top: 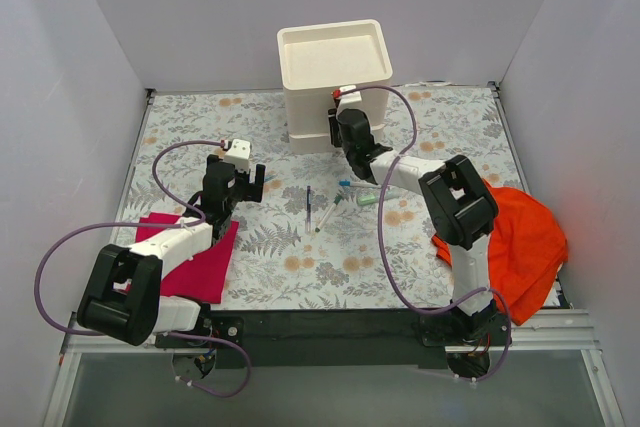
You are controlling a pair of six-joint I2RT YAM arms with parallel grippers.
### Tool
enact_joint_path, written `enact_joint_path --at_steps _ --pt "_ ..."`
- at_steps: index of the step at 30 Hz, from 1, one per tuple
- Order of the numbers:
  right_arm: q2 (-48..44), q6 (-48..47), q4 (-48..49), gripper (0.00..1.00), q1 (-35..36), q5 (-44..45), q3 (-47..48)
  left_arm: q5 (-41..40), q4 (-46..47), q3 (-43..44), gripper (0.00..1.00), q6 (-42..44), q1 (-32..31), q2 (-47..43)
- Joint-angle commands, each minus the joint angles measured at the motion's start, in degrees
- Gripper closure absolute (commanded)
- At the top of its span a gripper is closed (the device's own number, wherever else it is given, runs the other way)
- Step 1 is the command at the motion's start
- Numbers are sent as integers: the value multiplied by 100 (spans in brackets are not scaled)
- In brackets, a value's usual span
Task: Sort the stationery into containers
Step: Open the drawer in the storage box.
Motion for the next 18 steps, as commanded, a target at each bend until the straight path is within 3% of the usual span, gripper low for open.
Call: enact_joint_path --at_steps 1,2,3,4,6,18 --pt "65 -71 535 61 0 166 301 -22 94 -53 15 3 -30 -3" --pt "83 -71 527 65 -8 157 310 -22 103 -53 15 -6 -22 14" --pt "83 -71 527 80 0 122 301 -13 103 -53 15 -6 -30 14" --pt "83 -62 518 88 0 87 275 -13 112 -44 15 -6 -22 23" --pt "21 -62 509 99 0 0 223 -13 94 -44 15 -6 -31 23" --pt "-805 -176 421 99 238 -141 -708 75 156 -114 15 -94 -31 14"
